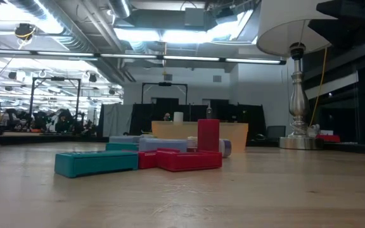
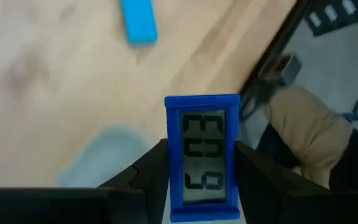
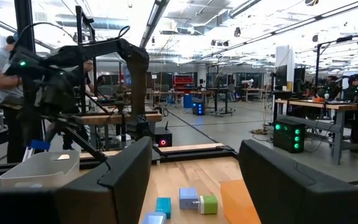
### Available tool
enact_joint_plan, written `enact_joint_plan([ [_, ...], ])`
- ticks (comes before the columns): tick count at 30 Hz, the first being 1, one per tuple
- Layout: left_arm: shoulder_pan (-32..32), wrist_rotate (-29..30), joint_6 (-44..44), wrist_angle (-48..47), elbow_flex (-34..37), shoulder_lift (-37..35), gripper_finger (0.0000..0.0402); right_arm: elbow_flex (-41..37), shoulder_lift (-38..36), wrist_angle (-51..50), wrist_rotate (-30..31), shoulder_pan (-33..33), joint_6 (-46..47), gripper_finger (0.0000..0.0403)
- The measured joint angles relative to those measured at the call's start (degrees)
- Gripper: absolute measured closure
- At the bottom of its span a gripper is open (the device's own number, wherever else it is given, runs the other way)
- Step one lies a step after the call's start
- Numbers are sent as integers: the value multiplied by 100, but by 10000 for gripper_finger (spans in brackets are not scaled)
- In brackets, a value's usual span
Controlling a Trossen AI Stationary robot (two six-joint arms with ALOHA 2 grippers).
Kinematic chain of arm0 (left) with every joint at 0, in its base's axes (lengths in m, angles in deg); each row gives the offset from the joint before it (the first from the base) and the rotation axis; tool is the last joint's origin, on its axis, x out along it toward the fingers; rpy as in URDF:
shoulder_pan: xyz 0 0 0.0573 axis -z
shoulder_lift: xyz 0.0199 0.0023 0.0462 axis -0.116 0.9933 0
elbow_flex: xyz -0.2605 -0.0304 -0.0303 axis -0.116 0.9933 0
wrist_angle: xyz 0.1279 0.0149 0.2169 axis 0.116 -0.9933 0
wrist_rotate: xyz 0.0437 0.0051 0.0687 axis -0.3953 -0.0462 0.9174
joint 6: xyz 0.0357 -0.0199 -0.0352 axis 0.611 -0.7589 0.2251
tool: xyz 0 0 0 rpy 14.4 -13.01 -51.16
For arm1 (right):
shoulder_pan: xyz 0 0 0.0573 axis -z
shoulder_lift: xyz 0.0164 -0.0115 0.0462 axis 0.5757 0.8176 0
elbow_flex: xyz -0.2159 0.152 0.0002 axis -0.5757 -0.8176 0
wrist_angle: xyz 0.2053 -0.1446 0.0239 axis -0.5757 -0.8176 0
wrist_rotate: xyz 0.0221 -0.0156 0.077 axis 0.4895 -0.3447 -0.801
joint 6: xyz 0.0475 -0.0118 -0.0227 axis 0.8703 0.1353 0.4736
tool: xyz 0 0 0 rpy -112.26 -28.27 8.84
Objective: Pick & Place Office items
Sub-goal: Put the dark blue digital timer into the gray bin, then put the bottom blue digital timer into the gray bin
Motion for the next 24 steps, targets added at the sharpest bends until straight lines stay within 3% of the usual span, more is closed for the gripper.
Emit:
enact_joint_plan([
  [3,367,-145,-750,-314,0,247,256,0,0,0,0,0,0,162],
  [7,718,-781,-1591,-460,0,719,256,0,-2,0,0,-2,0,162],
  [12,1021,-879,-2382,-349,0,1246,244,0,0,2,0,-2,2,162],
  [18,992,-862,-2452,-286,0,1535,199,0,-1,2,0,-1,4,162],
  [24,841,-689,-2128,-306,114,1558,181,0,-2,2,0,-2,5,162],
])
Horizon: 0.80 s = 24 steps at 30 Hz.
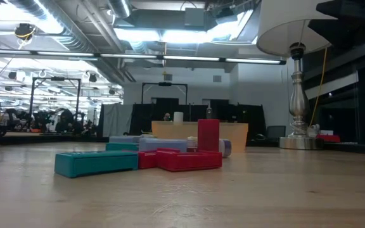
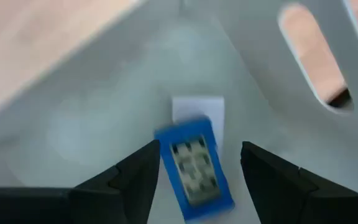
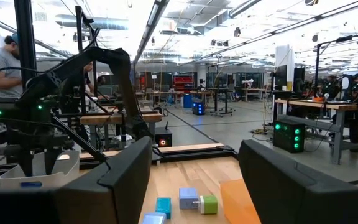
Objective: Pick & Place Office items
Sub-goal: Put the bottom blue digital timer into the gray bin
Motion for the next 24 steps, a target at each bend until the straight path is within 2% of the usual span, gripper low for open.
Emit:
enact_joint_plan([
  [9,-353,129,878,204,173,-2,191,0,1,0,46,0,-2,162],
  [13,-492,923,958,109,102,-107,213,0,2,0,46,0,-5,162],
  [15,-554,1091,1019,-106,32,-238,226,0,0,-2,46,0,-5,162],
  [19,-634,921,1238,-399,-123,-495,244,0,2,-8,46,1,-5,162],
  [24,-621,504,1215,-727,-142,-774,247,0,2,-35,45,0,-5,162],
])
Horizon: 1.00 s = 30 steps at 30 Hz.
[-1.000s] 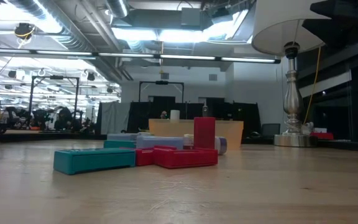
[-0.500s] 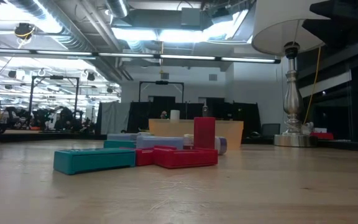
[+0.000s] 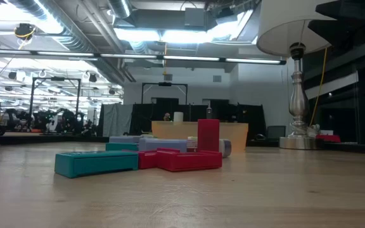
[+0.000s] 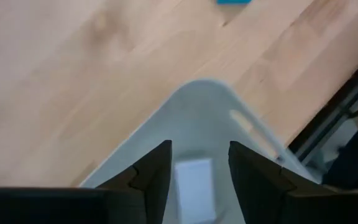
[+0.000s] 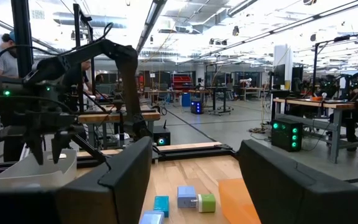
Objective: Pick & Place Office items
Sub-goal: Put the bottom blue digital timer into the gray bin
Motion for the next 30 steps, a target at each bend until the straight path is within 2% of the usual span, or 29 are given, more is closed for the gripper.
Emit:
enact_joint_plan([
  [3,1,259,-9,-284,0,-156,243,0,-2,0,0,0,-2,162],
  [10,-587,2167,600,-417,-2,-456,230,0,0,0,0,0,-6,162],
  [12,-939,2344,1133,-203,-4,-456,223,0,0,2,0,0,-10,162],
  [14,-1376,2106,1774,113,-4,-389,213,0,-2,2,0,2,2,162],
  [17,-1993,1447,2542,679,-4,-112,196,0,-1,2,0,1,3,162],
  [21,-2582,675,3152,1427,-4,334,171,0,0,2,0,0,5,162],
  [25,-2874,187,3412,1794,-2,812,154,0,-2,2,-2,1,5,162],
  [30,-2975,-46,3057,1992,0,1257,142,0,-1,-16,-17,1,11,162],
])
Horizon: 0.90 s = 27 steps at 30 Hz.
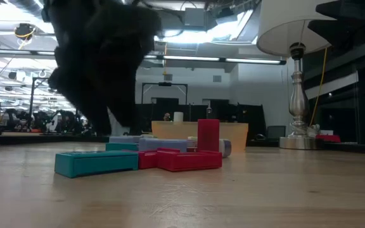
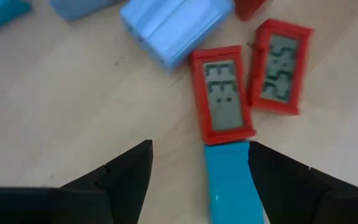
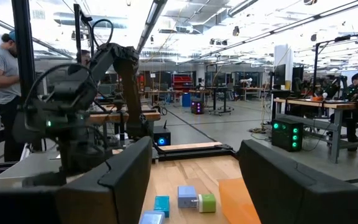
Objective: Pick & Place Office items
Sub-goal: Put the bottom blue digital timer into the gray bin
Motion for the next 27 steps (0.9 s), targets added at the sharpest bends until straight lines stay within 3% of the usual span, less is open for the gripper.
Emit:
enact_joint_plan([
  [10,160,-116,-620,370,-2,177,141,0,1,-465,-199,-1,406,162],
  [18,149,-574,-622,73,-4,223,141,0,1,-456,-197,1,460,162],
  [27,122,-725,-398,545,-123,537,141,0,1,-454,-151,-1,445,162],
])
